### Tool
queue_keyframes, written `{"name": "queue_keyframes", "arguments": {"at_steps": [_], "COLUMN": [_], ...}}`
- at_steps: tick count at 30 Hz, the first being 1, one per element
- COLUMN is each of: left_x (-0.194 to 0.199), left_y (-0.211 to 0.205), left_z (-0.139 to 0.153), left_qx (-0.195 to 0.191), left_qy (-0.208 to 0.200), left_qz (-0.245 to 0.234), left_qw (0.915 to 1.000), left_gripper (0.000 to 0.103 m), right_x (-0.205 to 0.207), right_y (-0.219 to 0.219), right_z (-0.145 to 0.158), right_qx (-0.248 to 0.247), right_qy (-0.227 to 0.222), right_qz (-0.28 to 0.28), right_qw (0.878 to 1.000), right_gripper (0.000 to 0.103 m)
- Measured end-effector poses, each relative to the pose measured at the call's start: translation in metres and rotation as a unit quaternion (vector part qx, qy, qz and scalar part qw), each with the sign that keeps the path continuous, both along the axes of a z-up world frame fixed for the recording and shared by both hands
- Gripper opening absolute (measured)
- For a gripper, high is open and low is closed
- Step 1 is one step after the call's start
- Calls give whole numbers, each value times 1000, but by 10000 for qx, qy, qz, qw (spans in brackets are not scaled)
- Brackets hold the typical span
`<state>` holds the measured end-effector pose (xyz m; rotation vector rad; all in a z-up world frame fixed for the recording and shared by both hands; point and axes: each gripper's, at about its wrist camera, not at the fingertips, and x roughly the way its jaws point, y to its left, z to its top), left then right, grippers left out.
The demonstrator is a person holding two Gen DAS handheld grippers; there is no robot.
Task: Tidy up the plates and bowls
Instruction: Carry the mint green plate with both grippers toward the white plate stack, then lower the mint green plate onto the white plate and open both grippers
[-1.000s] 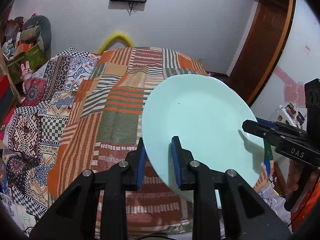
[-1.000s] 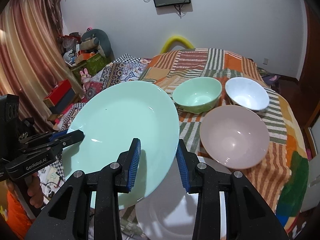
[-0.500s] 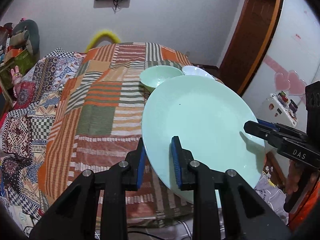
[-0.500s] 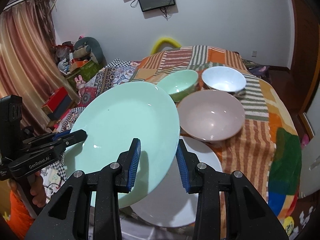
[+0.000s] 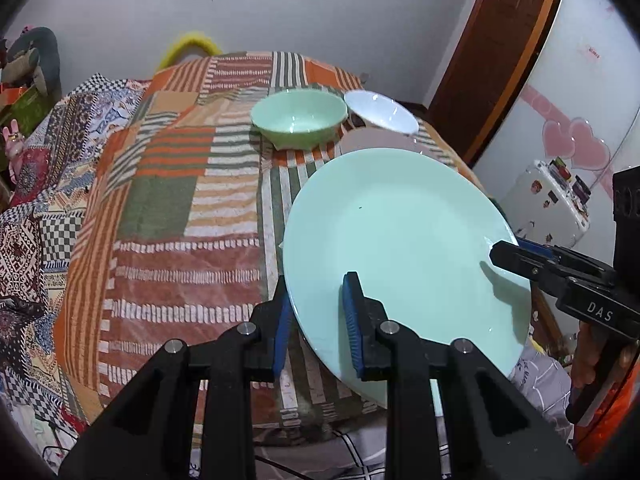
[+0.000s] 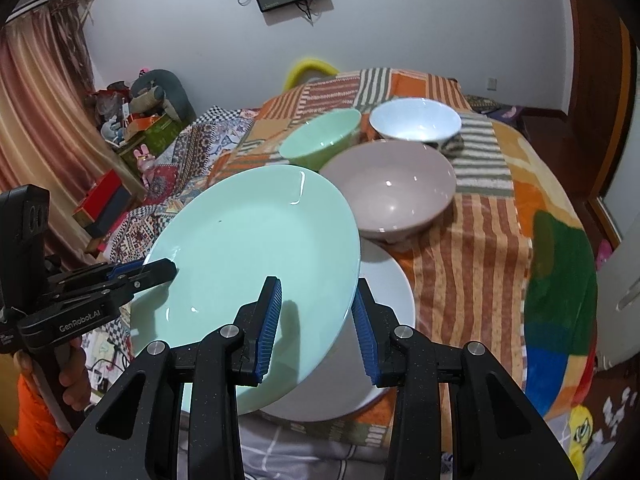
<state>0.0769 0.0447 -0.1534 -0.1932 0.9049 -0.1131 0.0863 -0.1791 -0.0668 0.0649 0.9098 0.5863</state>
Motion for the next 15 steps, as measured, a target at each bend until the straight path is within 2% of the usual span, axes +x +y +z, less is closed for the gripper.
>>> {"name": "queue_keyframes", "arguments": {"at_steps": [15], "left_x": [14], "left_y": [-21], "left_z": [-34], "left_qx": [125], "left_qy": [592], "left_qz": [-196], "left_qw": [9980], "left_gripper": [24], "right_x": [-3], "right_y": [-17], "right_z": [-34], "right_qx": [26], "right_qy": [548], "right_qz": [-171], "right_qw": [9984], "right_gripper": [33]}}
